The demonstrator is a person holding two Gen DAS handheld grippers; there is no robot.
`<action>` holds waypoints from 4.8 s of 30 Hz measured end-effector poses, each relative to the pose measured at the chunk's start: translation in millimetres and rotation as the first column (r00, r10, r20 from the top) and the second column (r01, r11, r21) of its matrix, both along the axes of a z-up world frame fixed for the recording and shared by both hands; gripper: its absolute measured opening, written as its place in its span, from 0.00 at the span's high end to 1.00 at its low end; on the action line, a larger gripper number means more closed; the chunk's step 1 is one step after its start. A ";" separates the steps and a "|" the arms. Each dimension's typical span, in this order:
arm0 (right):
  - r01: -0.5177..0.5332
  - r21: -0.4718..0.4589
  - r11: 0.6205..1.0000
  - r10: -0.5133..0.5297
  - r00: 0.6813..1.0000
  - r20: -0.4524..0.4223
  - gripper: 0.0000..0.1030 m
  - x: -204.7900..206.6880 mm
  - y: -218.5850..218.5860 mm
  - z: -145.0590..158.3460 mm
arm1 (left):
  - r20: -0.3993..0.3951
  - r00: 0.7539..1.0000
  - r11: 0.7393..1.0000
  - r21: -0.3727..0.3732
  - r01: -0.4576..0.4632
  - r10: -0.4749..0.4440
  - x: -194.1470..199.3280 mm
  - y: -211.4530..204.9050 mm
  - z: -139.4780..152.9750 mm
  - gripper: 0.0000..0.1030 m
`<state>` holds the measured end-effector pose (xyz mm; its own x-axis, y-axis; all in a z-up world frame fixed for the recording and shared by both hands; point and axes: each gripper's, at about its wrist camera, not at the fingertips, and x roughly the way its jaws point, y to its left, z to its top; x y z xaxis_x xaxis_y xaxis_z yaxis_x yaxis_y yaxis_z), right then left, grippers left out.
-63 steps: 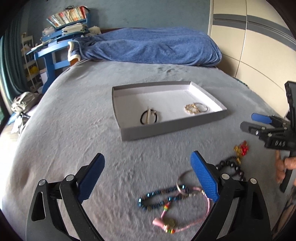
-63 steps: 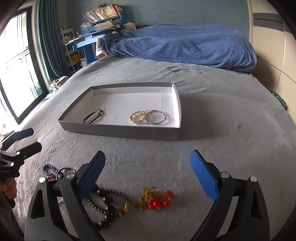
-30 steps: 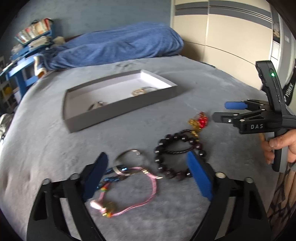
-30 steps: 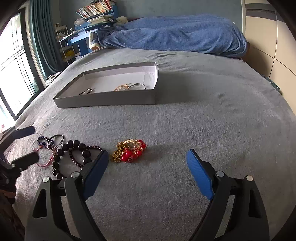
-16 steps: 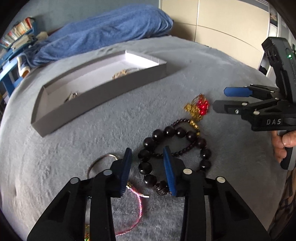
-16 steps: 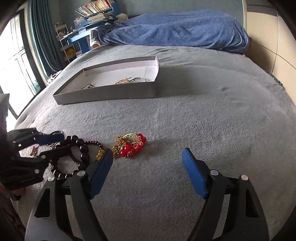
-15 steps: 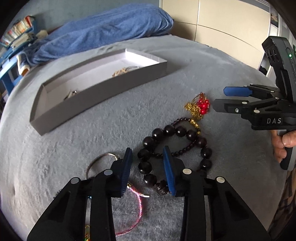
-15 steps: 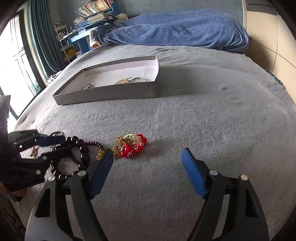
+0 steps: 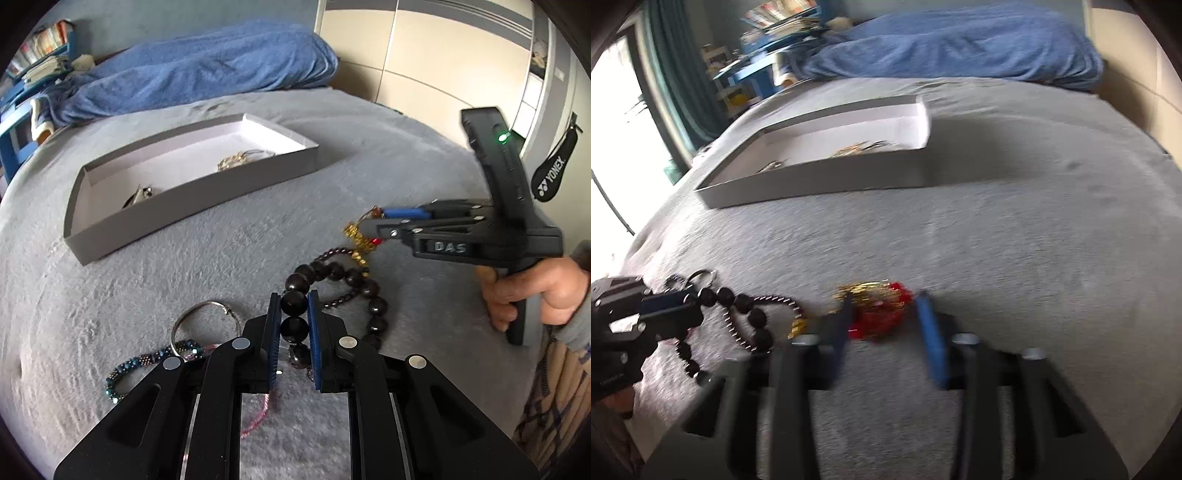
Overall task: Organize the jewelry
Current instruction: 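Close the left tool on the black bead bracelet while the right tool grasps the red-and-gold brooch, then carry the black bead bracelet with the left tool while the right tool carries the brooch into the tray, then open both tools to release the bracelet and brooch in the tray, then withdraw both tools from the tray toward the remaining bracelets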
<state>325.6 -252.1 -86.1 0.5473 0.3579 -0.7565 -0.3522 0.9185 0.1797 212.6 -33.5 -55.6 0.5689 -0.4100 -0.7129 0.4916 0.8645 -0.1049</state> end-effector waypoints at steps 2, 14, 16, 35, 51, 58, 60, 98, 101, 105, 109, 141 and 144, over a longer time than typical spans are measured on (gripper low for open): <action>-0.014 0.005 1.000 0.014 1.000 0.013 0.80 -2.8 1.6 3.9 | 0.011 1.000 1.000 -0.008 0.005 -0.005 -3.2 0.7 4.6 0.86; -0.037 0.040 0.999 0.033 0.995 0.096 0.81 -12.0 6.7 36.3 | 0.125 0.992 0.998 -0.067 -0.022 0.030 -6.8 14.2 48.7 0.86; -0.038 0.048 0.998 0.033 0.994 0.104 0.81 -9.8 8.0 41.1 | 0.142 0.989 0.998 -0.057 -0.030 0.038 -4.4 16.4 54.9 0.86; -0.090 0.054 0.995 0.075 0.970 0.233 0.81 28.4 37.4 117.3 | 0.239 0.962 0.991 -0.042 -0.125 0.131 42.1 52.9 116.3 0.86; -0.064 0.058 0.996 0.050 0.973 0.227 0.81 90.6 59.1 115.5 | 0.206 0.953 0.974 -0.092 -0.207 0.222 120.3 76.2 114.8 0.86; -0.060 0.068 0.996 0.044 0.973 0.225 0.81 117.9 67.6 108.9 | 0.196 0.952 0.971 -0.097 -0.218 0.233 156.4 75.1 106.2 0.86; -0.058 0.057 0.997 0.045 0.976 0.215 0.81 128.9 72.5 101.8 | 0.190 0.952 0.970 -0.099 -0.223 0.238 167.3 75.6 102.5 0.86; -0.006 0.021 1.000 0.003 0.991 0.133 0.39 172.3 87.0 51.2 | 0.054 0.903 0.904 0.013 -0.428 0.427 207.5 112.9 34.7 0.40; 0.020 0.052 0.998 -0.027 0.990 0.142 0.36 163.4 71.6 61.9 | 0.064 0.900 0.902 -0.022 -0.430 0.431 193.7 111.7 44.9 0.29; 0.037 0.066 0.997 -0.047 0.987 0.152 0.28 147.7 61.9 73.5 | 0.074 0.898 0.901 -0.036 -0.432 0.434 172.3 108.1 54.0 0.16; 0.033 0.057 0.998 -0.042 0.986 0.161 0.22 125.6 58.3 78.4 | 0.105 0.898 0.903 -0.021 -0.428 0.428 147.8 105.2 61.2 0.14; 0.013 -0.039 0.999 -0.013 1.000 0.022 0.08 0.9 18.0 13.2 | 0.052 0.975 0.963 0.150 -0.223 0.218 20.9 28.2 3.7 0.10; 0.000 -0.047 0.999 0.000 1.000 0.009 0.09 -7.1 12.5 6.5 | 0.043 0.976 0.964 0.156 -0.216 0.212 21.9 24.2 -0.5 0.10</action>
<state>318.5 -239.5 -79.6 0.5543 0.3218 -0.7676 -0.3539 0.9258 0.1327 234.5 -9.3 -56.1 0.6498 -0.1591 -0.7433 0.2936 0.9545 0.0524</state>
